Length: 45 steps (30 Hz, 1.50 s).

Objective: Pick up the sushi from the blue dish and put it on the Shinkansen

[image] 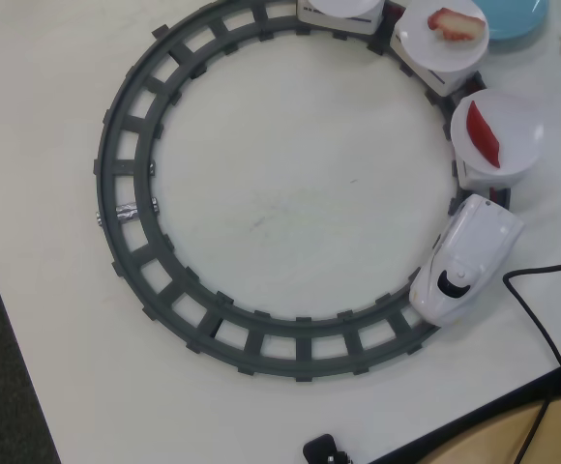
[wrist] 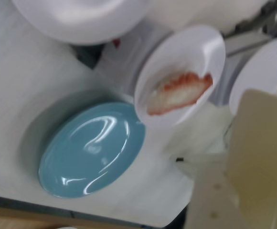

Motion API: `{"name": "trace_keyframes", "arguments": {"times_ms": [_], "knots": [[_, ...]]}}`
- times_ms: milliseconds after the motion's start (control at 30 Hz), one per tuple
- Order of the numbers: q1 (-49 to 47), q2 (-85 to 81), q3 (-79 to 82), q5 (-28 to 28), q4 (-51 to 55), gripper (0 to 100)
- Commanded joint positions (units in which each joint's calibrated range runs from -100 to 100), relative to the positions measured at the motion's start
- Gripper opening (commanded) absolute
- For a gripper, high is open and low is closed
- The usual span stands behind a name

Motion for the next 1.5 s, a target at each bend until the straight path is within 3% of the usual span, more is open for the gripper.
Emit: {"name": "trace_keyframes", "arguments": {"times_ms": [0,167,667,967,1300,1467], "knots": [[-0.8,-1.4,5.4,-0.3,-8.9,2],[-0.8,2.3,6.7,-0.3,-14.4,2],[-3.8,22.9,-5.7,-3.1,-13.6,2],[-2.5,27.1,-17.7,-3.1,-11.2,2],[0.8,42.4,-37.4,-3.1,-3.6,2],[0.4,46.9,-37.8,-3.1,-5.6,2]]}}
